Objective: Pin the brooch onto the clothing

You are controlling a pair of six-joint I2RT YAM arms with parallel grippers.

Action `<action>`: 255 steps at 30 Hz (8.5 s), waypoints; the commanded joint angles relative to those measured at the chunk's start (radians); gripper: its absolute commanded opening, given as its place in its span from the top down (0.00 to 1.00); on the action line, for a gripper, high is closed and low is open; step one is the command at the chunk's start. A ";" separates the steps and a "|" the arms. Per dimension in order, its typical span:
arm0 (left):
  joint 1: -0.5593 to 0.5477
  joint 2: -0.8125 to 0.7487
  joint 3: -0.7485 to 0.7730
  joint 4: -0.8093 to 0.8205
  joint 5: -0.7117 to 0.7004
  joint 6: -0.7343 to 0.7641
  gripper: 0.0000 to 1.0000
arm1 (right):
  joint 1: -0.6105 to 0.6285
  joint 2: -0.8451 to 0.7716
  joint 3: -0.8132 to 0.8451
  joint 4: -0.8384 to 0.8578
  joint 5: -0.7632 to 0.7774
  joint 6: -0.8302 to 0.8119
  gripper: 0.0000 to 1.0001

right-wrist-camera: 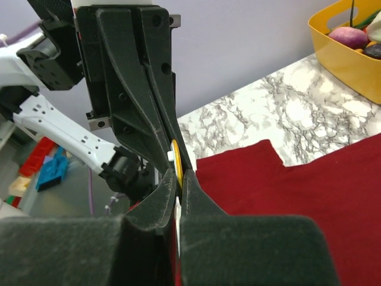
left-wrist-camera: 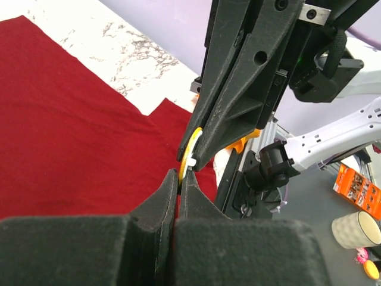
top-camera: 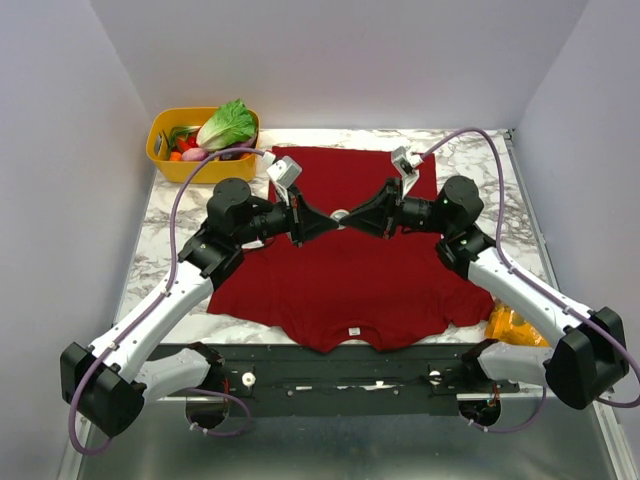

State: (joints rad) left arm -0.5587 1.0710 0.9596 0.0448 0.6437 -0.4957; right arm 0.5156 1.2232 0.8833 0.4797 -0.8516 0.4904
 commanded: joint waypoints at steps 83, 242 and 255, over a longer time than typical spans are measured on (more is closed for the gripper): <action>-0.382 0.980 0.596 -1.194 -1.463 -0.118 1.00 | -0.365 0.081 -0.142 -0.679 0.579 0.005 0.01; -0.199 0.345 -0.022 -0.099 -0.553 -0.079 1.00 | -0.017 0.406 0.066 -0.500 0.213 -0.046 0.24; -0.199 0.316 -0.013 -0.059 -0.484 -0.110 1.00 | -0.014 0.384 0.042 -0.506 0.253 -0.053 0.23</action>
State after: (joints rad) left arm -0.7513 1.4326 0.9073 -0.1070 0.0559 -0.5709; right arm 0.4850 1.6119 0.9287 -0.0322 -0.6174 0.4515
